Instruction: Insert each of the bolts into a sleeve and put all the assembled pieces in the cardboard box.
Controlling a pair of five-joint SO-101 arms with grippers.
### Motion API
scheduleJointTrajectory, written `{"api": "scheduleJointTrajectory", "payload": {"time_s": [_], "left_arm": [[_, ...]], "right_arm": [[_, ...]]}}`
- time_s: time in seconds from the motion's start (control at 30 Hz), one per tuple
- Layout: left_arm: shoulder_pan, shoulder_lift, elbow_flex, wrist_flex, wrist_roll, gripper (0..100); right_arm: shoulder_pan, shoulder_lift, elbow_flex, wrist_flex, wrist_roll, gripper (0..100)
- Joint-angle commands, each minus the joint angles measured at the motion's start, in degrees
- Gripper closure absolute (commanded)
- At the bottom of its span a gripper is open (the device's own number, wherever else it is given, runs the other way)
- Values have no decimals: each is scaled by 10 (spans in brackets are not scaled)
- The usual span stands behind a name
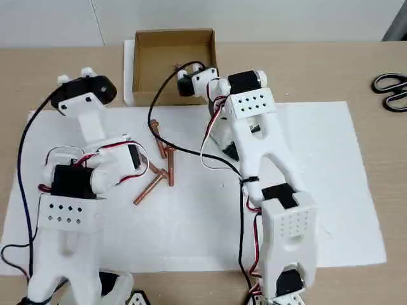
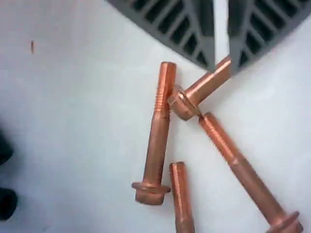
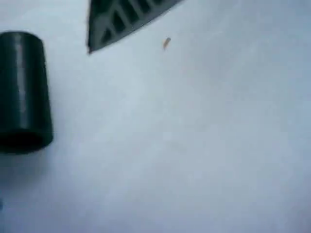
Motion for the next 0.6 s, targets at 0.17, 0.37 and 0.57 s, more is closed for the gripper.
{"api": "scheduleJointTrajectory", "payload": {"time_s": [0.17, 0.37, 0.57], "left_arm": [[-2, -1, -3, -2, 4, 994], [-2, -1, 0, -13, 4, 994], [-2, -1, 0, -14, 4, 994]], "right_arm": [[2, 15, -1, -10, 22, 840], [0, 40, -1, -11, 25, 840], [0, 64, -1, -22, 31, 840]]}}
